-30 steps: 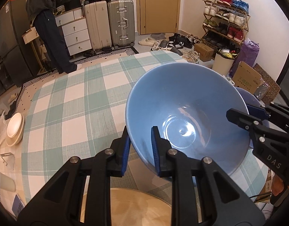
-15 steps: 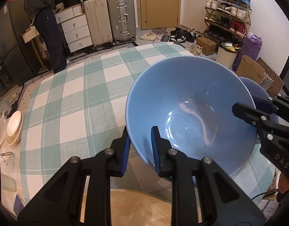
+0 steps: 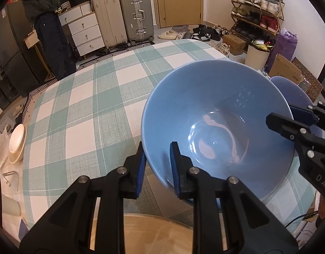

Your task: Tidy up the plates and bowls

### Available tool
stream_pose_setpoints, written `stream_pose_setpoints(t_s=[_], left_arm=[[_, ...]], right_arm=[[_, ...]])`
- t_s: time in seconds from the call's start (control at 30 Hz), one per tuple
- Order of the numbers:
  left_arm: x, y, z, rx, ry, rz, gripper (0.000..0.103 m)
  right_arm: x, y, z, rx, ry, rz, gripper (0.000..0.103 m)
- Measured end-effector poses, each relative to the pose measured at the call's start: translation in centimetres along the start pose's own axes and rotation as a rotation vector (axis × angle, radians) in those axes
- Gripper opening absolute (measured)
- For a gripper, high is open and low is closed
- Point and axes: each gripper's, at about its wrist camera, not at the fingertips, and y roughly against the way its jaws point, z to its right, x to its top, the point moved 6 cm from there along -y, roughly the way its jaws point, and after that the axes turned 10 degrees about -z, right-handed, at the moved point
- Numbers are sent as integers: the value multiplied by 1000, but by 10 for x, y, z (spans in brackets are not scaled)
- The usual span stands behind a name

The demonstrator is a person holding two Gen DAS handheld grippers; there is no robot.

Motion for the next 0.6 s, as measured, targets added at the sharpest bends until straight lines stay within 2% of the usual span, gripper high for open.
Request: stream_pose_setpoints(t_s=[0.23,0.6], left_arm=[[0,-4,4,24,-27,5,23],[-4,-7,3,-2,-28,-11,27]], right_arm=[[-1,-4,-1,-24,9,-3,28],[-6,-3,-2,-58,37,-13,28]])
